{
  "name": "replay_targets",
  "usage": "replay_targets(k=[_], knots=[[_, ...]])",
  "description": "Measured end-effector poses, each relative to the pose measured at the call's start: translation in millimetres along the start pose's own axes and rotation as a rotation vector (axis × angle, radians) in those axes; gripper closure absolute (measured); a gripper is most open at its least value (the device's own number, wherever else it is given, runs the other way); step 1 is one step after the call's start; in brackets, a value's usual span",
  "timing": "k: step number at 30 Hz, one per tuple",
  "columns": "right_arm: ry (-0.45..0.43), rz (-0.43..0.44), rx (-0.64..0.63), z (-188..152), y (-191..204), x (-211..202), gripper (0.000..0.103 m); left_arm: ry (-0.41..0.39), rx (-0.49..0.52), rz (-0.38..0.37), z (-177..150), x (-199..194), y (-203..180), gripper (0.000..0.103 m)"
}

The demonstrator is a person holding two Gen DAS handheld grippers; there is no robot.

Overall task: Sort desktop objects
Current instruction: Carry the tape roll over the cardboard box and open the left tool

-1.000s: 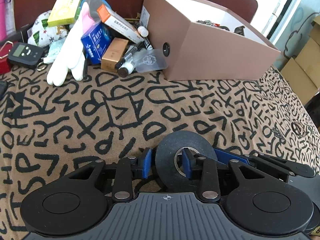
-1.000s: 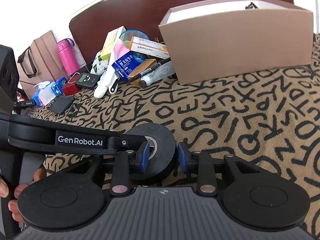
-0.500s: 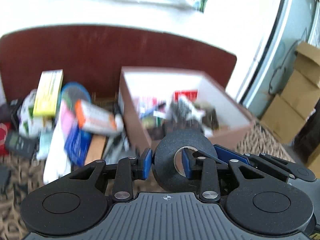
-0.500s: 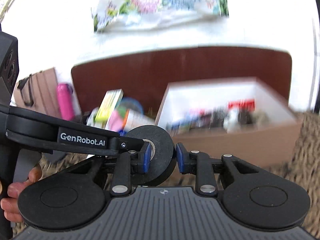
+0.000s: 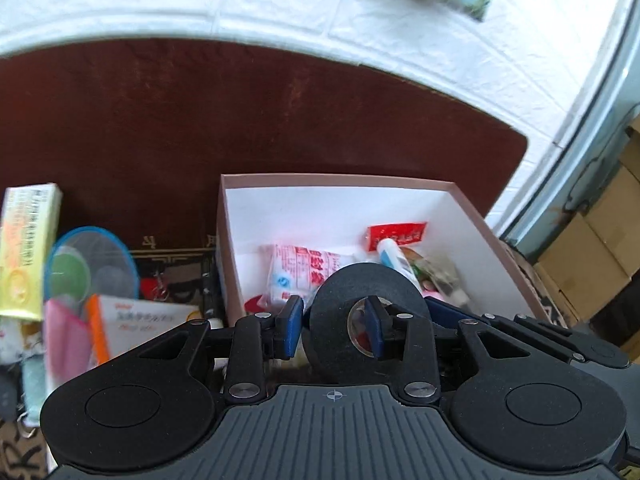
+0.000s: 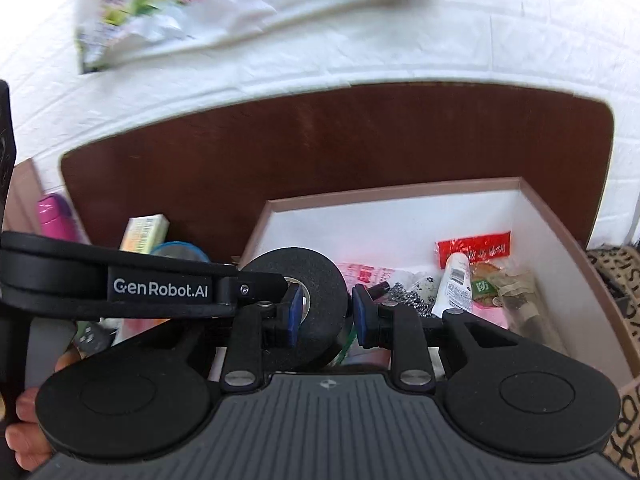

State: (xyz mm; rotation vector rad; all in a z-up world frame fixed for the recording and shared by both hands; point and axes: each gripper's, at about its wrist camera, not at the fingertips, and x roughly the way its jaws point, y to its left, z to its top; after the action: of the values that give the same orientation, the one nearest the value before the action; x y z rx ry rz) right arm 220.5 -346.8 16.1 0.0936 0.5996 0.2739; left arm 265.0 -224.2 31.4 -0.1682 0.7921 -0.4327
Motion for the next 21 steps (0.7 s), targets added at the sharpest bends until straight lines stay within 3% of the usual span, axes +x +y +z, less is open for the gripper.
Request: replay_targets(k=[8, 11, 13, 14, 15, 16, 18, 21], knots=[[0.085, 0.014, 0.045, 17.4, -15.3, 54.5, 0.073, 0.027, -0.070, -0.016, 20.9, 47.5, 28.5, 0.067], [0.114, 0.042, 0.081, 21.3, -20.4, 70.5, 0.073, 0.006, -0.053, -0.003, 25.9, 53.1, 33.5, 0.057], [0.106, 0.048, 0.083, 22.0, -21.1, 76.9, 0.071, -0.013, -0.065, -0.022, 26.3, 52.0, 37.0, 0.044], [0.098, 0.051, 0.088, 22.3, -21.3, 77.9, 0.059, -0.026, -0.078, -0.050, 27.0, 50.9, 38.1, 0.032], [0.091, 0.042, 0.091, 22.8, -20.9, 78.3, 0.049, -0.040, -0.090, -0.079, 27.2, 47.9, 38.2, 0.015], [0.075, 0.036, 0.089, 22.8, -20.5, 76.6, 0.033, -0.052, -0.097, -0.083, 27.8, 44.9, 36.3, 0.011], [0.053, 0.019, 0.062, 22.4, -17.5, 71.9, 0.031, -0.082, -0.074, -0.083, 28.0, 38.3, 29.6, 0.000], [0.048, 0.006, 0.043, 20.0, -15.6, 65.5, 0.019, -0.123, -0.010, -0.033, 24.9, 29.5, 17.7, 0.000]])
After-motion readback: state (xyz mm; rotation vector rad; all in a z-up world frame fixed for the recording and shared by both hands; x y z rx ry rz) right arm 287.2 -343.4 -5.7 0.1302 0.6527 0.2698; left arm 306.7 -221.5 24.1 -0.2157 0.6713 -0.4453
